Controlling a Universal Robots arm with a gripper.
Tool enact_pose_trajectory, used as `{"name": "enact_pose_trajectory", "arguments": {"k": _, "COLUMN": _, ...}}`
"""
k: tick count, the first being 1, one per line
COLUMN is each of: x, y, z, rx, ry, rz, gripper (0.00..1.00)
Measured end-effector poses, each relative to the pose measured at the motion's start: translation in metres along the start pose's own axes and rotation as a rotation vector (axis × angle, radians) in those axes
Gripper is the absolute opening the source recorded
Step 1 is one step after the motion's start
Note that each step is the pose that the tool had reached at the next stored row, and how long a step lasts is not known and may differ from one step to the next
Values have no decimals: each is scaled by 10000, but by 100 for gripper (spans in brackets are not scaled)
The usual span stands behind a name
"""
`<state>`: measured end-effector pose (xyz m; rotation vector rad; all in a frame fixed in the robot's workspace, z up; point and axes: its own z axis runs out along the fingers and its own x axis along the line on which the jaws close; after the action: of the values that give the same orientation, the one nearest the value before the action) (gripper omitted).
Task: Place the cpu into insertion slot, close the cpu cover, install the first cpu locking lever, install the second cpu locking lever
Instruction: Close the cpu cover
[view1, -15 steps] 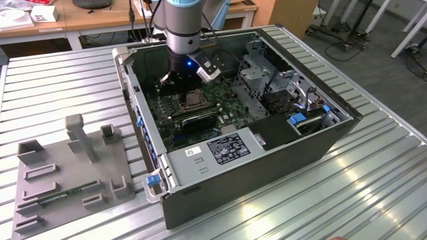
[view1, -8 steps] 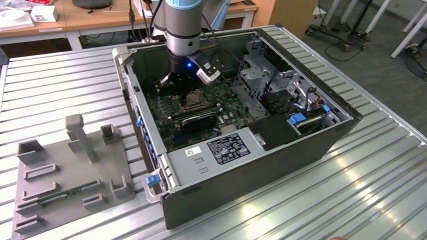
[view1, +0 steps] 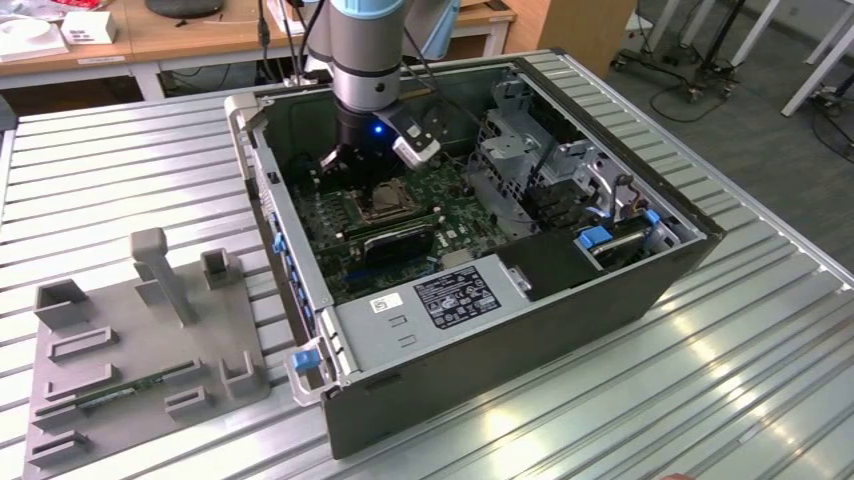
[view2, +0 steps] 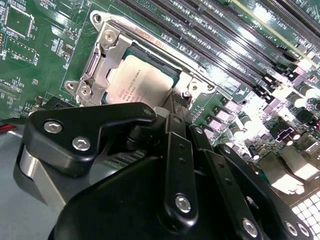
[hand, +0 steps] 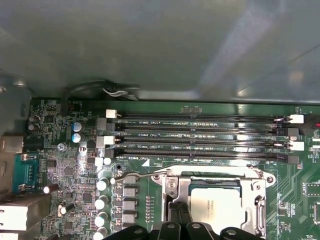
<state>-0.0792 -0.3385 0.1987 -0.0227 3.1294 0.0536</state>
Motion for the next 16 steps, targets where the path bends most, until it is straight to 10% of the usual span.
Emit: {"name": "enact_pose_trajectory", "arguments": {"k": 16, "x": -1, "y": 71, "z": 4, "rx": -1, "ry": 1, "rz": -2, "gripper": 11}}
